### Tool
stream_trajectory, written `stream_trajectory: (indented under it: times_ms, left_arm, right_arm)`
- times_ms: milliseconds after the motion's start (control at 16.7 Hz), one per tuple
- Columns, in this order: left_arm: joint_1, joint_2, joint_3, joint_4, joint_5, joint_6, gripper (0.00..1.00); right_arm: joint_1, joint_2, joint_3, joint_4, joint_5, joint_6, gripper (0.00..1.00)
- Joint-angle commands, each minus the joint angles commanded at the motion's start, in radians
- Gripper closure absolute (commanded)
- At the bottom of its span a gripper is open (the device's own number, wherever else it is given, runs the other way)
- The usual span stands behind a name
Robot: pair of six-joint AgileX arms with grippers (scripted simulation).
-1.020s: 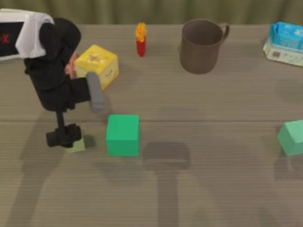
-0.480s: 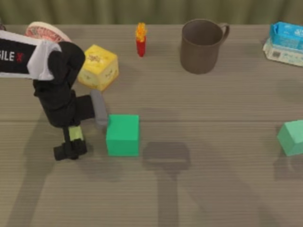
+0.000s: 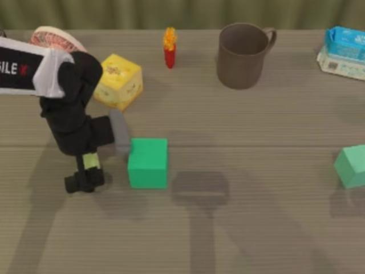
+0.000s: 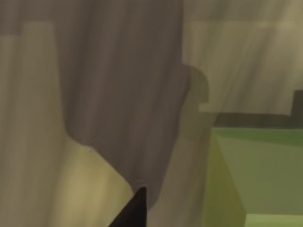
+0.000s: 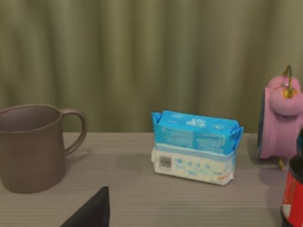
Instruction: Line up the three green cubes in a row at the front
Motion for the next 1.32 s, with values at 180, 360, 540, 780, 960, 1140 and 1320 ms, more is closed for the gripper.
stream_trajectory:
  times_ms: [180, 360, 540, 780, 960, 1140, 1320]
  left_arm:
    - [0.0, 0.0, 0.0, 0.0, 0.0, 0.0, 0.75]
    - [0.0, 0.0, 0.0, 0.0, 0.0, 0.0, 0.98]
    - [0.0, 0.0, 0.0, 0.0, 0.0, 0.0, 1.0]
    - [0.0, 0.0, 0.0, 0.0, 0.0, 0.0, 1.0]
    - [0.0, -0.046, 0.009, -0.046, 0.015, -0.018, 1.0]
    - [0.005, -0.078, 0.049, -0.116, 0.015, -0.017, 1.0]
    - [0.014, -0.129, 0.104, -0.236, 0.014, -0.02, 1.0]
  right_arm:
    - [0.0, 0.0, 0.0, 0.0, 0.0, 0.0, 0.0]
    - [0.0, 0.0, 0.0, 0.0, 0.0, 0.0, 0.0]
    - [0.0, 0.0, 0.0, 0.0, 0.0, 0.0, 0.0]
    - [0.0, 0.0, 0.0, 0.0, 0.0, 0.0, 0.0]
    - [0.0, 0.0, 0.0, 0.0, 0.0, 0.0, 0.0]
    - [0.0, 0.0, 0.0, 0.0, 0.0, 0.0, 0.0]
    - [0.0, 0.0, 0.0, 0.0, 0.0, 0.0, 0.0]
